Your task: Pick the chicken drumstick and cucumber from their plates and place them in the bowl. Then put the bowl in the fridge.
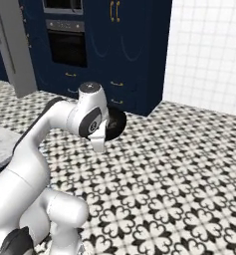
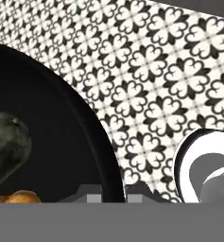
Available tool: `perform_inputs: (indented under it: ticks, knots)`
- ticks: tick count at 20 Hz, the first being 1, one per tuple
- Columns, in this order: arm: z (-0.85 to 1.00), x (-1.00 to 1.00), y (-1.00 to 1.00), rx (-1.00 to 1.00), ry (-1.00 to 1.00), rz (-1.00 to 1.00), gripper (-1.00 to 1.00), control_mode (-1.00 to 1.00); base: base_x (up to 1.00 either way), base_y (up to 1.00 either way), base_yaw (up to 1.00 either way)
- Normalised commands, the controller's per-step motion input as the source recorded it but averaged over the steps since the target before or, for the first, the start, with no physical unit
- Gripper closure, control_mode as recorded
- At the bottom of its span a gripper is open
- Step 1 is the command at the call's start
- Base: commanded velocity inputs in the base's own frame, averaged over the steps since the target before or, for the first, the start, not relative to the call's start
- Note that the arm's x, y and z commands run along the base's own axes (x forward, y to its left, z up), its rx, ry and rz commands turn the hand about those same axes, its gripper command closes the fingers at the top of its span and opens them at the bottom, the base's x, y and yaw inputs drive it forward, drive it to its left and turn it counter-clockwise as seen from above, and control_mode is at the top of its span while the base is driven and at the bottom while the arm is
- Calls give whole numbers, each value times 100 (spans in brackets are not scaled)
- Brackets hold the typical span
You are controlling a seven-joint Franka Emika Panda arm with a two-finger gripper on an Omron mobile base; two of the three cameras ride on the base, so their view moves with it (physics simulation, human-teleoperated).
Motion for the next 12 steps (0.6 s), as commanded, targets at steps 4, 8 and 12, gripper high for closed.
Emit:
perform_inputs:
  ticks: [4, 8, 12]
  knots:
    - [0, 0, 0, 0, 0, 0, 100, 100, 100, 44, 0]
    - [0, 0, 0, 0, 0, 0, 100, 100, 100, 7, 0]
    - [0, 0, 0, 0, 0, 0, 100, 100, 100, -14, 0]
